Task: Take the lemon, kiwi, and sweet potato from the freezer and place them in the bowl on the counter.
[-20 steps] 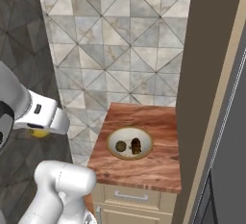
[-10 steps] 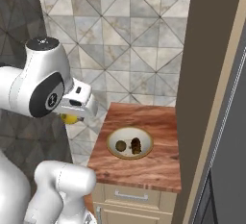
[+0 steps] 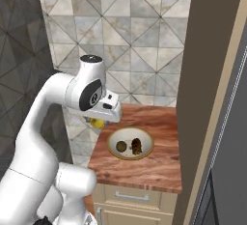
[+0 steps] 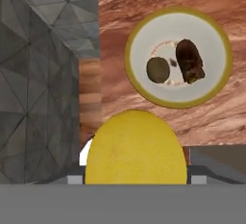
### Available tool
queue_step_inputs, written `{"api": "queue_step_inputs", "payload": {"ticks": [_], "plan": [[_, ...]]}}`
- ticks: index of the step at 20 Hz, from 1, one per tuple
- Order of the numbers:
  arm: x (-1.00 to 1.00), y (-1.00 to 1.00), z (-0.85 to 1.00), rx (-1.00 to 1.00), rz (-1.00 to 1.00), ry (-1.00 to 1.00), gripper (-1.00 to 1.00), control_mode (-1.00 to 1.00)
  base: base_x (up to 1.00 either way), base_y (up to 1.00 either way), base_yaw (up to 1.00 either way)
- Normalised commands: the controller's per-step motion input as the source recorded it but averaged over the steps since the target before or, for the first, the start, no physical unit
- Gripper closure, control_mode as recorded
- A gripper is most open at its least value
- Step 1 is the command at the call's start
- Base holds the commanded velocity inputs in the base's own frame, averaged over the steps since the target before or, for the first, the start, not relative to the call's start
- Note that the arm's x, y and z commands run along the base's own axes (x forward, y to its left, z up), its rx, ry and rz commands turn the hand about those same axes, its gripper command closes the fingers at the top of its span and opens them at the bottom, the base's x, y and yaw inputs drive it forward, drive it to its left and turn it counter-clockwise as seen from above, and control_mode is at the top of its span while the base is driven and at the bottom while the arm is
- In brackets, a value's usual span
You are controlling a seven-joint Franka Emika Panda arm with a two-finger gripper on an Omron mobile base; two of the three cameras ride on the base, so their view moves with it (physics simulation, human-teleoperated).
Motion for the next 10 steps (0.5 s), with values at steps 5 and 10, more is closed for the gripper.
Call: {"api": "queue_step_inputs", "payload": {"ticks": [5,10], "plan": [[0.92,-0.4,-0.65,0.0,0.0,0.01,1.0,-1.0,0.0,0.0,0.0],[0.29,-0.07,-0.84,0.0,0.06,-0.21,1.0,-1.0,0.0,0.0,0.0]]}}
